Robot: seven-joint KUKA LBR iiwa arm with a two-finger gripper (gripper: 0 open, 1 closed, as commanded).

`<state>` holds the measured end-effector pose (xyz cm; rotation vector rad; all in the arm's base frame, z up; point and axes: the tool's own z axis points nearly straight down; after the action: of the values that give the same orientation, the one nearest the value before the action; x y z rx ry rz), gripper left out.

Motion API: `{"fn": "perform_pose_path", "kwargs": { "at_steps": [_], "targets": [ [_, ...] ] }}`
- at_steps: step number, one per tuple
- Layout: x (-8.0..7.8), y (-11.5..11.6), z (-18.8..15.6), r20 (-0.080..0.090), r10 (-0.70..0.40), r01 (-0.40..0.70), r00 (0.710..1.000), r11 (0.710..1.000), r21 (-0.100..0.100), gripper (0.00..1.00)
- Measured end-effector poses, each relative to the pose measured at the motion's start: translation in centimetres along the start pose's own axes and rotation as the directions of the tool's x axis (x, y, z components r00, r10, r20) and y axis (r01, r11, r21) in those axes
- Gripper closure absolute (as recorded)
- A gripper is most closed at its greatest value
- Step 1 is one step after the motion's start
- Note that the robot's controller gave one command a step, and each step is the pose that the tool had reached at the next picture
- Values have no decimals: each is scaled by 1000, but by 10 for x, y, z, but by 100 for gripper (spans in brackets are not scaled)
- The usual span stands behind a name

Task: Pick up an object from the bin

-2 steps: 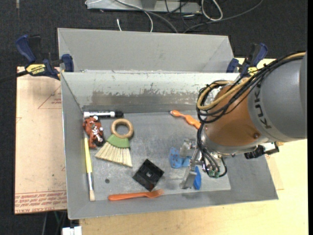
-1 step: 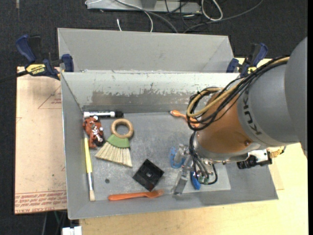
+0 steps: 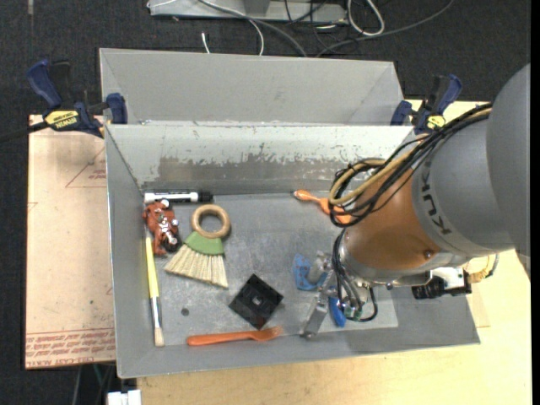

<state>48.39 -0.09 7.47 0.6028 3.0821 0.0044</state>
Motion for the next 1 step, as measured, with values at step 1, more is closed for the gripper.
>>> {"fn": "perform_pose_path", "kwargs": {
  "at_steps": [1],
  "targets": [
    [-6,-10,4,-3,-144,144,990,990,-1,100]
  ]
}}
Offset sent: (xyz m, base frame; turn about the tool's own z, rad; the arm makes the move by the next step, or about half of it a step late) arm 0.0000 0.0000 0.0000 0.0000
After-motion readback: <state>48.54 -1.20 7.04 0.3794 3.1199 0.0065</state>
